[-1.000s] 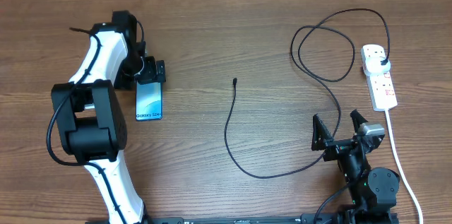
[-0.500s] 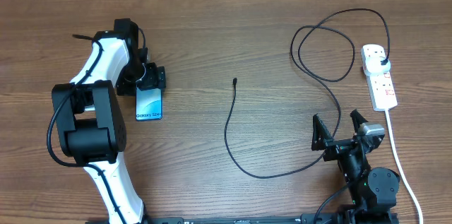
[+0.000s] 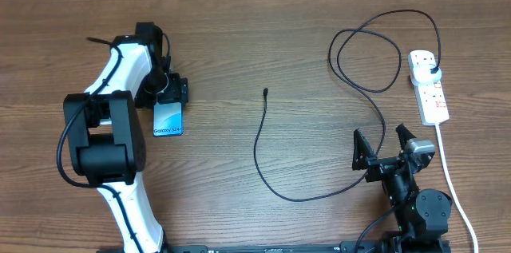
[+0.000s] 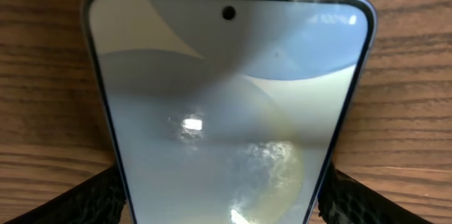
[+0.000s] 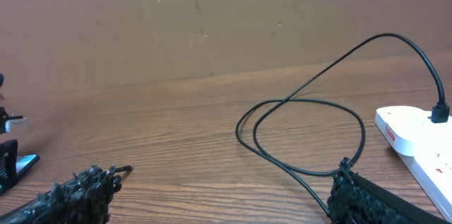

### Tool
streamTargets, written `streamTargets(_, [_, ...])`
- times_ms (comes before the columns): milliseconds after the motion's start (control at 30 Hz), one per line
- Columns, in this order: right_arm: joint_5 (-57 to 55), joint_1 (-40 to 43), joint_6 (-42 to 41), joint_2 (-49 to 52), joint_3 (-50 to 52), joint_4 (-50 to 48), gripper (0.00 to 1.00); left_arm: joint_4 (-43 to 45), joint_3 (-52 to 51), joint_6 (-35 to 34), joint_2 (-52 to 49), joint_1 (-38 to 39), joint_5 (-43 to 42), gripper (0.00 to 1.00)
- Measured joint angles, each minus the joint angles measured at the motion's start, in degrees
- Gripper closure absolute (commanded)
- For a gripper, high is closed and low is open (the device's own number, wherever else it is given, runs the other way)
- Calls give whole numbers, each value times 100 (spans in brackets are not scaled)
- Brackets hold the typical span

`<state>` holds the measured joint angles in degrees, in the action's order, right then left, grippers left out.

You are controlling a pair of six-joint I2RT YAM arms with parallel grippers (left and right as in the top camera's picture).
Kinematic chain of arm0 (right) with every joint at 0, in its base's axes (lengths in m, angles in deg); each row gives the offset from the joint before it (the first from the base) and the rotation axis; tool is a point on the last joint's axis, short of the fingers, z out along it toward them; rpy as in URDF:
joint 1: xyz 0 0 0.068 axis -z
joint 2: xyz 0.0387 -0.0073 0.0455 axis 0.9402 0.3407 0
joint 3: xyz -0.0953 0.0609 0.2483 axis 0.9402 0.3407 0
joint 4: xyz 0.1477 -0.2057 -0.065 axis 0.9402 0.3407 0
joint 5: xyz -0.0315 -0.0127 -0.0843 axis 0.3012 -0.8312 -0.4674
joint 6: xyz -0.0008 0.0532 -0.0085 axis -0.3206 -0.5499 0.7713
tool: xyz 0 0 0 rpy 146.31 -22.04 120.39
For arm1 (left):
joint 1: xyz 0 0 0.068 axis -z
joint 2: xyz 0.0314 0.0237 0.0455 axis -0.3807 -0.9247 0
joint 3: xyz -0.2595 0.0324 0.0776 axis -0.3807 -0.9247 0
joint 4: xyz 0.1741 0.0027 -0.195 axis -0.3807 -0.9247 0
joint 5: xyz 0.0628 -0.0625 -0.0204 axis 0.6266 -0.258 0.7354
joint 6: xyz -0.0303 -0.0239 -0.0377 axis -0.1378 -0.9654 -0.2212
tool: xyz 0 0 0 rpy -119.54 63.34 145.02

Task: Plug charger to phone and switch on socket
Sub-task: 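Lift the phone with the left gripper, tilting it upright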

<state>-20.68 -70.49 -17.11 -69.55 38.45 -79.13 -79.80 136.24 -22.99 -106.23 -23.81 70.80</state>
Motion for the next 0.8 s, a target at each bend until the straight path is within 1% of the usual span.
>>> streamTargets(500, [-2,0,-2,0,0,-2,0,96,-125,-50,57,33,66,13])
streamTargets(600, [-2,-2,0,0,0,0,0,247,-269,-76,136,33,72,16])
streamTargets(733, [-2,0,0,0,0,-2,0,372,-409,-107,221,35,81,16])
streamTargets(800, [0,0,0,0,0,-4,0,380,-422,-138,232,35,81,20])
